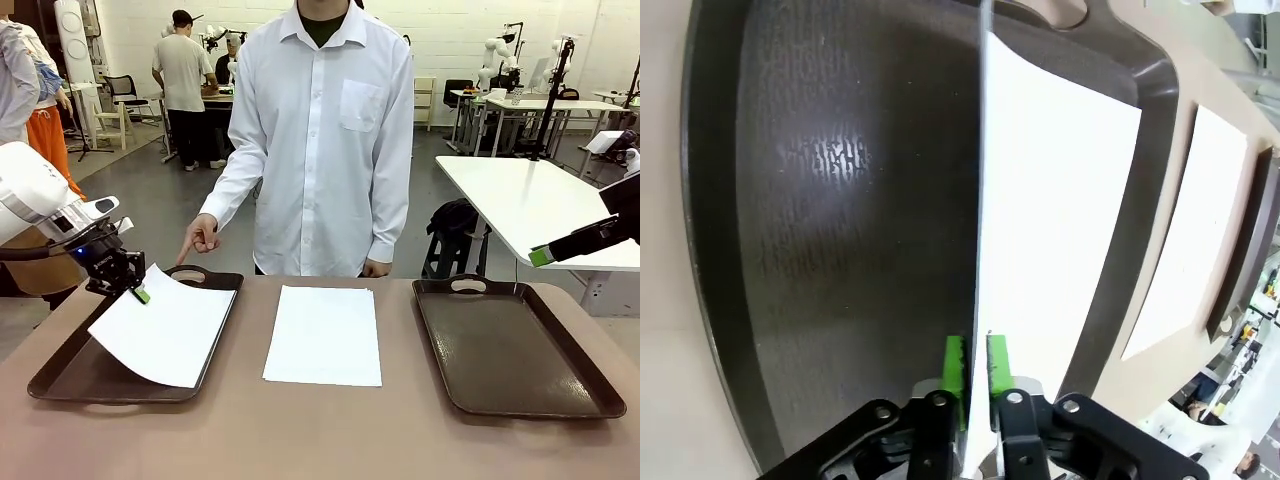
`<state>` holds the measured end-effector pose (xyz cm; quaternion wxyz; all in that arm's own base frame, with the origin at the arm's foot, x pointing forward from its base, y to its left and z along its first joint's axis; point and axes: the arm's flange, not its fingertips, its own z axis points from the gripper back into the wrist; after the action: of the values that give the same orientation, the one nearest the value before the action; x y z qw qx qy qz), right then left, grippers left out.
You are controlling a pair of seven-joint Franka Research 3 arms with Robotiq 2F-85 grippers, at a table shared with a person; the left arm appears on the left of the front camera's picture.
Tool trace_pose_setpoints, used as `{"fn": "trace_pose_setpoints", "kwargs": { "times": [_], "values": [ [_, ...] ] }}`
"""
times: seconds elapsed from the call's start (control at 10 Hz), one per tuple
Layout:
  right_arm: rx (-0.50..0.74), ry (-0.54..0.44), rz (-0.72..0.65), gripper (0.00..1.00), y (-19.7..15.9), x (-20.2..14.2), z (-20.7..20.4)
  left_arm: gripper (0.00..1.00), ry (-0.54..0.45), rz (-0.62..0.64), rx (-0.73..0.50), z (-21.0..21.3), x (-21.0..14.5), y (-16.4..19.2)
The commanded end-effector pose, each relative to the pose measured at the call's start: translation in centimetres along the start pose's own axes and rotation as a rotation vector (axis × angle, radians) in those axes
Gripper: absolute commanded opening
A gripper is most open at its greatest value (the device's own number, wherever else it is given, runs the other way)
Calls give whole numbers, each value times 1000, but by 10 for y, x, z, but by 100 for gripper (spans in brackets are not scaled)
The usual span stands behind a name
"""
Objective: Sort the A4 documents.
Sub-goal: Place the A4 Paper in the designated Handle tray.
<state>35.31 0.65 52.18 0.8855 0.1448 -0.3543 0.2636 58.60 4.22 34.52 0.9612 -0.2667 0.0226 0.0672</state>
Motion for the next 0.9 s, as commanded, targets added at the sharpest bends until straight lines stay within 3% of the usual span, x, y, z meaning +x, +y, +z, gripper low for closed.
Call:
{"fn": "trace_pose_setpoints", "kwargs": {
  "times": [0.0, 0.5, 0.6, 0.7, 0.8],
  "values": [
    [10, -1, -4, 100, -1, -1, -2, 26, 20, -11, 34, 6, 1, -7],
    [10, -1, -4, 100, -1, -1, -2, 78, 20, -56, 128, 13, -3, -12],
    [10, -1, -4, 100, -1, -1, -2, 84, 10, -51, 147, 16, -5, -12],
    [10, -1, -4, 100, -1, -1, -2, 97, -6, -28, 229, 17, -5, -13],
    [10, -1, -4, 100, -1, -1, -2, 100, -6, -39, 247, 18, -6, -16]
  ]
}}
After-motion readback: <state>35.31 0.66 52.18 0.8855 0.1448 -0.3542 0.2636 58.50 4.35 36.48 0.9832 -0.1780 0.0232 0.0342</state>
